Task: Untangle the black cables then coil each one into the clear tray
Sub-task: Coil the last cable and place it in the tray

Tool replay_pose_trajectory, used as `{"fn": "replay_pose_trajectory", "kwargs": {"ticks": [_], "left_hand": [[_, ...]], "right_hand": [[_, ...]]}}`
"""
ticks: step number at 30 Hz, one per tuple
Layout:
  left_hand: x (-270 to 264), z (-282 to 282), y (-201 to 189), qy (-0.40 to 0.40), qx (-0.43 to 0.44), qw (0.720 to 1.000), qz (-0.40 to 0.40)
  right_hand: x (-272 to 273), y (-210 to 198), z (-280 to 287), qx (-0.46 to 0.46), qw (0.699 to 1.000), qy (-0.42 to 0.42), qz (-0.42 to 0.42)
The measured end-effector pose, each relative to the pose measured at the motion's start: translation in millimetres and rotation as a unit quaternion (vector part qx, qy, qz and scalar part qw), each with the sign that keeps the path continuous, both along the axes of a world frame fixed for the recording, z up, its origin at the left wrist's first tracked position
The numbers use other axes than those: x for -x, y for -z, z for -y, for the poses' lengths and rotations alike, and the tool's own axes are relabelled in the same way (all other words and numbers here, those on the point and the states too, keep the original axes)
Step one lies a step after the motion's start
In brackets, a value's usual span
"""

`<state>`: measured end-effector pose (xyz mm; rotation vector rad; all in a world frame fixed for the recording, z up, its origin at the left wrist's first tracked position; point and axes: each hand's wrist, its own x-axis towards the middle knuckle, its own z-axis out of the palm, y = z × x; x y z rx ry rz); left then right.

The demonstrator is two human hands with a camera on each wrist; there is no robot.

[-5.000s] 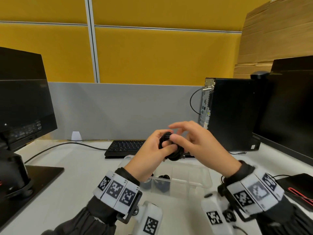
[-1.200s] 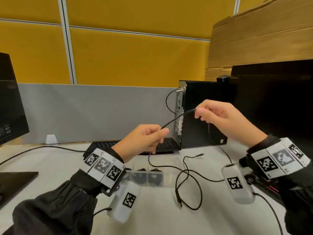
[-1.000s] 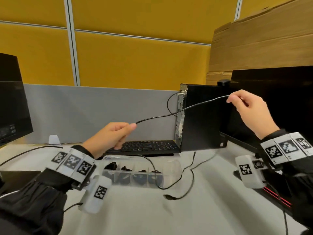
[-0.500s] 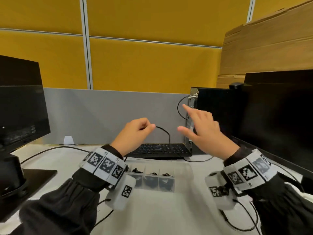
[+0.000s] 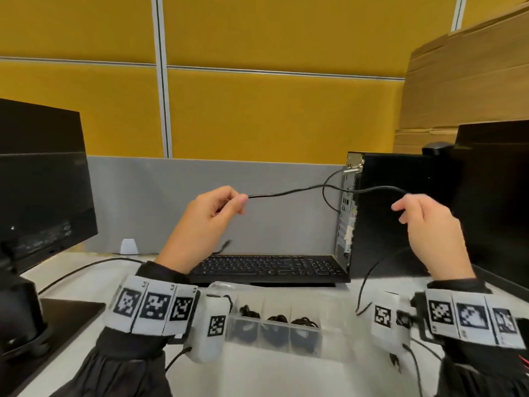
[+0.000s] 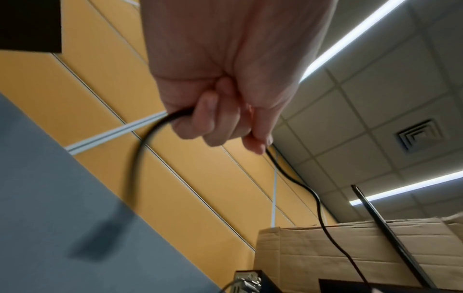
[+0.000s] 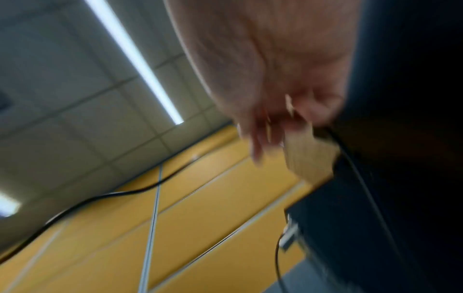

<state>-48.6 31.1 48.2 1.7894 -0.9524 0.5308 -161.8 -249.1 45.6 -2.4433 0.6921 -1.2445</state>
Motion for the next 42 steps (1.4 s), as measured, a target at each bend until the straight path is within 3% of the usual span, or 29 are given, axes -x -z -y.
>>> {"fn": "replay_pose_trajectory", "kwargs": {"ticks": [1, 2, 4, 7, 9, 11, 13, 15, 16, 19, 21, 23, 25, 26, 27, 29, 31, 33, 35, 37, 40, 42], "left_hand": [[0, 2, 1, -0.007, -0.001, 1.0, 0.004], [2, 6, 2, -0.01, 0.001, 1.0, 0.013], [11, 17, 4, -0.011, 0.013, 0.999, 0.042], [27, 30, 6, 0.003, 0.032, 0.997, 0.068], [34, 35, 7, 0.024, 0.024, 0.997, 0.069], [38, 36, 7, 0.046, 0.007, 0.998, 0.053], [38, 31, 5, 0.062, -0.009, 0.998, 0.028], [39, 22, 1, 0.081, -0.023, 0.996, 0.009], [41, 18, -1, 0.091, -0.029, 0.995, 0.004], [49, 19, -2, 0.099, -0.033, 0.995, 0.006], [56, 26, -1, 0.097, -0.034, 0.995, 0.014], [61, 32, 1, 0.096, -0.033, 0.995, 0.016], [60, 36, 2, 0.09, -0.003, 0.996, 0.014], [59, 36, 2, 0.083, 0.019, 0.996, 0.016], [58, 36, 3, 0.076, 0.037, 0.996, 0.019], [57, 34, 1, 0.095, 0.05, 0.994, -0.008], [61, 31, -3, 0.199, 0.062, 0.972, -0.107], [67, 30, -6, 0.327, 0.107, 0.922, -0.18], [69, 32, -8, 0.41, 0.181, 0.871, -0.202], [63, 34, -7, 0.419, 0.248, 0.848, -0.209], [47, 34, -1, 0.326, 0.296, 0.884, -0.161], [38, 31, 3, 0.205, 0.231, 0.948, -0.073]], "right_hand": [[2, -2, -3, 0.057, 0.992, 0.044, -0.1], [5, -4, -11, 0.089, 0.985, 0.044, -0.138], [14, -14, -45, 0.087, 0.989, -0.062, -0.105], [21, -20, -99, 0.088, 0.956, -0.251, -0.127], [16, -13, -109, 0.098, 0.943, -0.289, -0.134], [10, -12, -101, 0.093, 0.951, -0.282, -0.089], [10, -13, -81, 0.064, 0.966, -0.248, 0.022], [19, -18, -57, 0.065, 0.975, -0.17, 0.13], [24, -18, -49, 0.068, 0.979, -0.13, 0.139], [32, -14, -47, 0.12, 0.993, -0.024, -0.003], [30, -12, -58, 0.184, 0.978, 0.013, -0.098], [29, -16, -76, 0.178, 0.974, -0.069, -0.122], [28, -18, -88, 0.081, 0.956, -0.258, -0.113], [28, -18, -91, 0.022, 0.932, -0.346, -0.108], [27, -16, -92, -0.014, 0.911, -0.398, -0.105], [21, -14, -88, -0.01, 0.912, -0.404, -0.066], [15, -12, -82, 0.038, 0.936, -0.351, 0.004], [9, -9, -86, 0.043, 0.942, -0.333, 0.021], [3, -3, -93, 0.042, 0.933, -0.355, -0.045], [3, 1, -105, 0.028, 0.907, -0.395, -0.146], [11, -1, -118, 0.048, 0.871, -0.421, -0.248], [15, -1, -121, 0.082, 0.863, -0.416, -0.274]]}}
